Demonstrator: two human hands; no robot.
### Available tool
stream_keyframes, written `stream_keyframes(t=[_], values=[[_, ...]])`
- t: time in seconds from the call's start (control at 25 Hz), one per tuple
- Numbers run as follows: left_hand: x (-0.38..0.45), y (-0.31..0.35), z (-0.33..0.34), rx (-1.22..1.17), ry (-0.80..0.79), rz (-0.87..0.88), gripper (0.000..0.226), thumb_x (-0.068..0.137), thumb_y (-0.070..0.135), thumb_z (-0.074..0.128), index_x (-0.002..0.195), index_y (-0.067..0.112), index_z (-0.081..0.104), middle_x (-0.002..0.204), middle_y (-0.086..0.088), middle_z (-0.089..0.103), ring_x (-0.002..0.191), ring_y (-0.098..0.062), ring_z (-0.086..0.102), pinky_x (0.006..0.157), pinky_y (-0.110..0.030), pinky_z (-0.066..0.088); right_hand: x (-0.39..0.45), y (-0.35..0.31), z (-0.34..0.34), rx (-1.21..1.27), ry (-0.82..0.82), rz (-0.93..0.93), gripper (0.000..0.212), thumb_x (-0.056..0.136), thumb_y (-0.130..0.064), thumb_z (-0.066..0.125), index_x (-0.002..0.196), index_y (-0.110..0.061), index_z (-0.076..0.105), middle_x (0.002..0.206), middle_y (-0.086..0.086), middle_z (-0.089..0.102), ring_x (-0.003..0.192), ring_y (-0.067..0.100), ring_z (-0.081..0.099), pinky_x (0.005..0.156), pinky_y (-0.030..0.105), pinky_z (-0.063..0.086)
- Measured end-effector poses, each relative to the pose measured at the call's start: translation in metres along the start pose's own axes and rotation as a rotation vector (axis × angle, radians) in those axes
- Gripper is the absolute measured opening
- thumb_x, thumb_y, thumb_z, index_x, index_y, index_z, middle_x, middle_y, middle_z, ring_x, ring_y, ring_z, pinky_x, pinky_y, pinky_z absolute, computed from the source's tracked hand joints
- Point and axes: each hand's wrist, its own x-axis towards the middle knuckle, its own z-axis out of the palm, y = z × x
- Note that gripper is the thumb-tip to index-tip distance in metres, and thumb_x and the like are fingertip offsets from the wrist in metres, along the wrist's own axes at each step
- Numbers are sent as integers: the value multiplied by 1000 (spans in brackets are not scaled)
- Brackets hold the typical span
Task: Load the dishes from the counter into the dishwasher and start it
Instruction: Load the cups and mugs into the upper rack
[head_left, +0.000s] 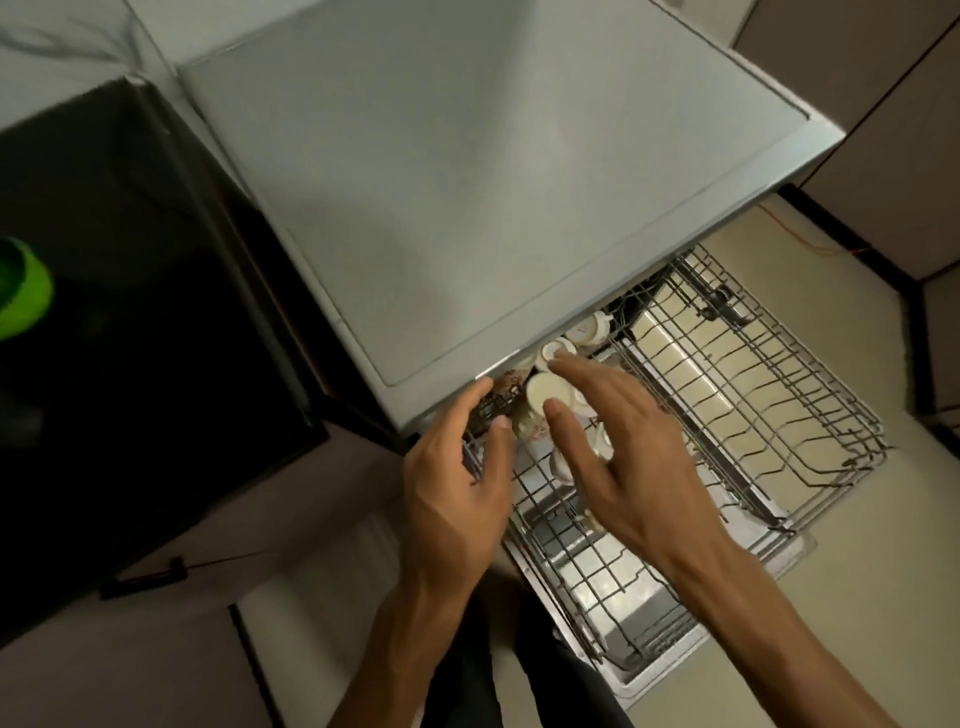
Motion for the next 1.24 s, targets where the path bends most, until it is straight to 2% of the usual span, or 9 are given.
stream_keyframes(t=[0.12, 0.32, 0.48, 0.56, 0.72, 0.92, 1.0, 1.16, 1.24], values=[[-16, 8, -28, -2, 39, -85, 34, 95, 14, 59, 127, 27, 56, 111, 37, 52, 108, 26, 47, 87, 1, 37, -11, -26, 1, 27, -82, -22, 46, 102, -44, 39, 139, -19, 52, 143, -6, 52, 135, 4, 41, 109, 42, 40], [-41, 13, -59, 18, 88, -263, 40, 94, 33, 55, 134, 31, 53, 128, 26, 51, 115, 23, 42, 92, -1, 36, -27, -61, 3, 73, -158, -76, 43, 102, -44, 40, 138, -24, 51, 142, -10, 51, 134, -1, 38, 108, 36, 40], [-47, 22, -83, 20, 155, -282, 41, 95, 31, 55, 135, 25, 54, 135, 12, 55, 127, 3, 47, 97, -3, 37, -27, -86, 8, 74, -198, -126, 44, 102, -43, 40, 139, -22, 50, 142, -9, 51, 134, 0, 38, 110, 36, 38], [-47, 24, -96, 4, 183, -291, 42, 95, 31, 54, 135, 21, 55, 137, 9, 55, 129, -1, 47, 99, -5, 39, -23, -100, 11, 75, -208, -153, 45, 102, -43, 40, 139, -20, 50, 143, -7, 51, 135, 2, 40, 110, 38, 38], [-46, 23, -133, -19, 226, -243, 39, 96, 24, 57, 134, 15, 56, 135, 1, 59, 127, -6, 52, 102, -21, 47, -15, -137, 23, 95, -213, -190, 44, 102, -41, 42, 140, -19, 49, 144, -5, 50, 135, 3, 41, 110, 39, 39], [-46, 19, -182, -44, 245, -288, 39, 95, 28, 57, 134, 22, 56, 136, 4, 57, 128, -4, 50, 95, -8, 40, -10, -183, 40, 91, -170, -252, 48, 100, -45, 40, 138, -17, 52, 142, -2, 52, 132, 7, 45, 107, 38, 42], [-50, 17, -202, -86, 265, -303, 38, 95, 28, 58, 133, 25, 56, 137, 6, 56, 128, -4, 49, 95, -10, 40, -9, -202, 50, 109, -169, -274, 49, 100, -46, 40, 138, -18, 51, 143, -3, 52, 132, 6, 45, 107, 40, 43], [-58, 6, -240, -149, 328, -325, 36, 95, 28, 59, 130, 31, 56, 136, 10, 56, 127, -1, 48, 101, -26, 45, -9, -237, 75, 136, -173, -310, 48, 100, -47, 41, 138, -20, 51, 143, -4, 52, 132, 5, 45, 108, 42, 41], [-62, 1, -253, -167, 357, -329, 35, 95, 29, 59, 129, 33, 56, 136, 12, 55, 126, 1, 48, 101, -26, 44, -9, -251, 87, 144, -184, -328, 48, 100, -47, 42, 138, -20, 51, 143, -4, 52, 131, 6, 46, 108, 42, 41]])
